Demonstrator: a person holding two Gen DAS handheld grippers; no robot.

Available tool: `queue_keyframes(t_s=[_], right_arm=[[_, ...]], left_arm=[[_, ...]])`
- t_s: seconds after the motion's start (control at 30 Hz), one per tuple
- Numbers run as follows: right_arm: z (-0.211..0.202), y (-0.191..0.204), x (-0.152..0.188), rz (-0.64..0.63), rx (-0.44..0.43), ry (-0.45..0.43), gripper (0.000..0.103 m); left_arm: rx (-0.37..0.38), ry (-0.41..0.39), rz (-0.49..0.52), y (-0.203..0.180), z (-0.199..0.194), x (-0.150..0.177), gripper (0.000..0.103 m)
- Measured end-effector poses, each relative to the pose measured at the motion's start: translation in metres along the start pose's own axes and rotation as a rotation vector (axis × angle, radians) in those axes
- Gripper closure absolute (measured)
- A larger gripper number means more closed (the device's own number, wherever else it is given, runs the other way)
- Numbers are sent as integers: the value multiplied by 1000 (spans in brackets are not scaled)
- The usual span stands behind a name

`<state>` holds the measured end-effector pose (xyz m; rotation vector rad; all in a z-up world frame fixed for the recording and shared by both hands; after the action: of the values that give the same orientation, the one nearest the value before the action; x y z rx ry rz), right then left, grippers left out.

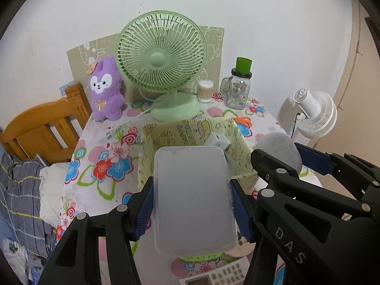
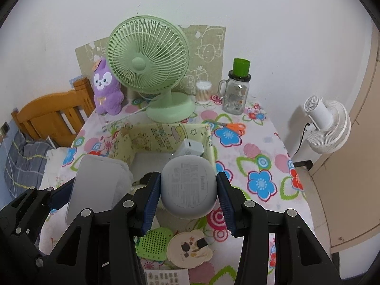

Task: Organize rigid objects
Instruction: 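Carry the case with the left gripper while the right carries the round container over the box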

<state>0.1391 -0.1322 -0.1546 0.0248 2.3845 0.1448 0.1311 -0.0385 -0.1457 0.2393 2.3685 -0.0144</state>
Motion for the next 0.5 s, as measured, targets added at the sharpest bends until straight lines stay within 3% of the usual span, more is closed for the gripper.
queue_keyframes(t_s=[0.5], right_arm=[[15,-7,-27,-26,-47,0,53]], left_arm=[[-34,5,-63,5,17,-22,41]])
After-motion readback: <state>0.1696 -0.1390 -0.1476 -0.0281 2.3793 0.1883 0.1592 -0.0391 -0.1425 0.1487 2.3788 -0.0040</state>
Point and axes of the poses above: each gripper's, at about its wrist camera, not at the fingertips, and z roughly the way its jaws point, y to its left, x to its underside, the point moved 2 cm from there along z, roughly the way its jaws point, and after that the axes turned 6 degrees about z, right-handed, at the moved point
